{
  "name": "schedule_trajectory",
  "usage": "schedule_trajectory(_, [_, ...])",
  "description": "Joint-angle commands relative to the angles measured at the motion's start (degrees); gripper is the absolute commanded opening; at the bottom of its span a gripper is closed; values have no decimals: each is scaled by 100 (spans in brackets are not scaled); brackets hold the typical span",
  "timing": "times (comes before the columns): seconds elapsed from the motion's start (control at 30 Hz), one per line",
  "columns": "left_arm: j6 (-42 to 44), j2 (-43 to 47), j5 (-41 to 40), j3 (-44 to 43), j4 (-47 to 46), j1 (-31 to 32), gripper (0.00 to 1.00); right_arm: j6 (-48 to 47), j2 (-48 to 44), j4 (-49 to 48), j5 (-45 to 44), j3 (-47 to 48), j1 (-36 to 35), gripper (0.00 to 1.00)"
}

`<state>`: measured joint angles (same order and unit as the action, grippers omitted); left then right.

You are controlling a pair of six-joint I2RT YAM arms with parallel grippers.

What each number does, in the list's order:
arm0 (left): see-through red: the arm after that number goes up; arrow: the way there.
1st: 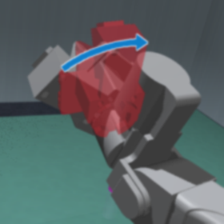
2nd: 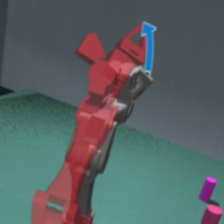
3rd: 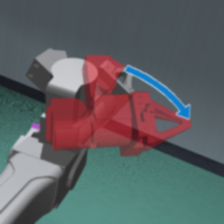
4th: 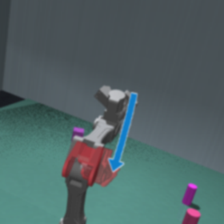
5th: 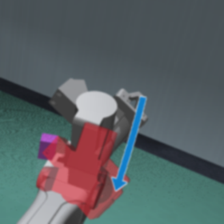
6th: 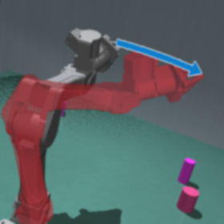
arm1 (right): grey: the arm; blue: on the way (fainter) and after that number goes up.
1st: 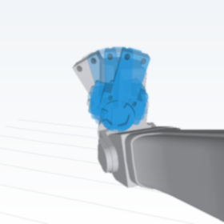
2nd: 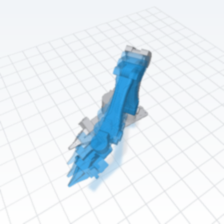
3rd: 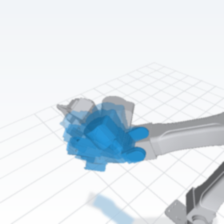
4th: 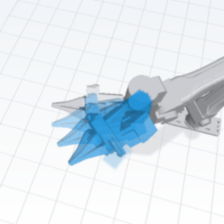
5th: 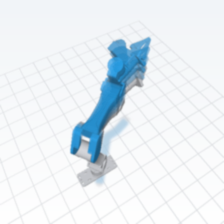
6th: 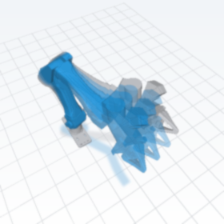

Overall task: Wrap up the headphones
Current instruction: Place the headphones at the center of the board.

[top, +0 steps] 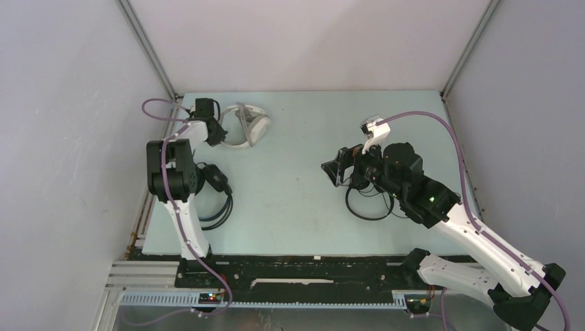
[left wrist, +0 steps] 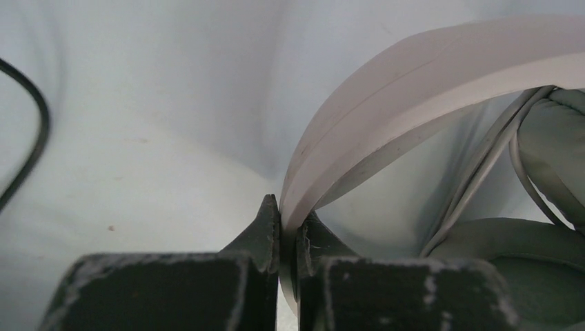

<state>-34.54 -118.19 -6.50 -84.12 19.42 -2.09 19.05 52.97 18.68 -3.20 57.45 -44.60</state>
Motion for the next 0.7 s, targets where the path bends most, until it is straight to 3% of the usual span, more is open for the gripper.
schedule_trajectory(0.0, [-121, 415, -44, -8, -145, -108, 7, -14, -82, -215, 84, -2, 27, 99])
schedule_trajectory(0.67, [131, 345, -2, -283, 238, -254, 21, 26, -138, -213, 118, 1, 48, 100])
